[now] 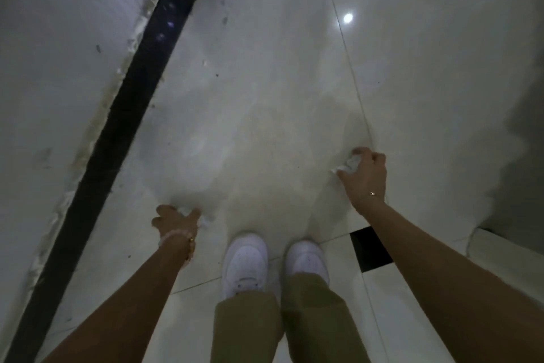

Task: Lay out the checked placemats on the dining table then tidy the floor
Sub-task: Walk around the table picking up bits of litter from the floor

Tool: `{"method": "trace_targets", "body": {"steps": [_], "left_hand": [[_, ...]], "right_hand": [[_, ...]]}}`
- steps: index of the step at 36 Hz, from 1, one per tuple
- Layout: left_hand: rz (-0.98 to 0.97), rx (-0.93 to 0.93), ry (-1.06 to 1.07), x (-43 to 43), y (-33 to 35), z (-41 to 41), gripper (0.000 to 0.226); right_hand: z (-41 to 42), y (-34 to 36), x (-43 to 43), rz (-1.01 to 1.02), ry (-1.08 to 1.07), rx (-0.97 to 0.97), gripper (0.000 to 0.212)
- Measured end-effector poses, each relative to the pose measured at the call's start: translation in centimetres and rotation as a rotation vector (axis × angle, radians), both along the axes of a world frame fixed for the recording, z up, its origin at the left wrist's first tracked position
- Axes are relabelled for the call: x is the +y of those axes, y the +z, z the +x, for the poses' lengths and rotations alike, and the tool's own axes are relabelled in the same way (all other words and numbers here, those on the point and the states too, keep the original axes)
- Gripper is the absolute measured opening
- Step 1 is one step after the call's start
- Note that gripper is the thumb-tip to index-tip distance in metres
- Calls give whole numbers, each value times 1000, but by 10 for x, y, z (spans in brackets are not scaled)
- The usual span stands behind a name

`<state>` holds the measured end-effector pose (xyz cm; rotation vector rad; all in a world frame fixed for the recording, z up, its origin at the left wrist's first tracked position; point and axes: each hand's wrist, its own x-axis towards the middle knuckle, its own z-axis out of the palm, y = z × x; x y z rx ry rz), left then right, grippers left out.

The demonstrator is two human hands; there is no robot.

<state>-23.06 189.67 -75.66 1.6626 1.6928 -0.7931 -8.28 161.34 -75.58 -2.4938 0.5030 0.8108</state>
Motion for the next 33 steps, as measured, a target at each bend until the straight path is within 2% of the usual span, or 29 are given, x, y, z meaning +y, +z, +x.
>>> {"method": "trace_targets", "body": {"steps": [3, 6, 10, 13, 15, 20, 25, 30, 33], "left_hand": [[4, -16, -36, -2, -2, 3, 48], [-48, -37, -130, -4, 3, 7, 39], [-54, -151, 25, -9, 26, 13, 7], [-119, -226, 90, -13, 63, 25, 7], [-170, -290, 77, -16, 99, 36, 6], [-256, -422, 28, -19, 208, 63, 9], [-319, -502, 28, -16, 334, 84, 9], [-357, -600, 81, -13, 461, 85, 11], [-369, -668, 215, -17, 526, 85, 13]], "right_hand": [[-3, -9, -1, -23, 1, 35, 30], [-3, -4, -1, 10, -18, 41, 24], [-2, 26, 1, 81, -77, 56, 19], [0, 67, 4, 185, -122, 103, 18], [1, 102, 7, 258, -163, 146, 21], [11, 214, 18, 385, -241, 173, 13], [15, 339, 25, 421, -316, 138, 22], [12, 458, 21, 457, -345, 110, 22], [8, 525, 12, 507, -322, 101, 24]]}}
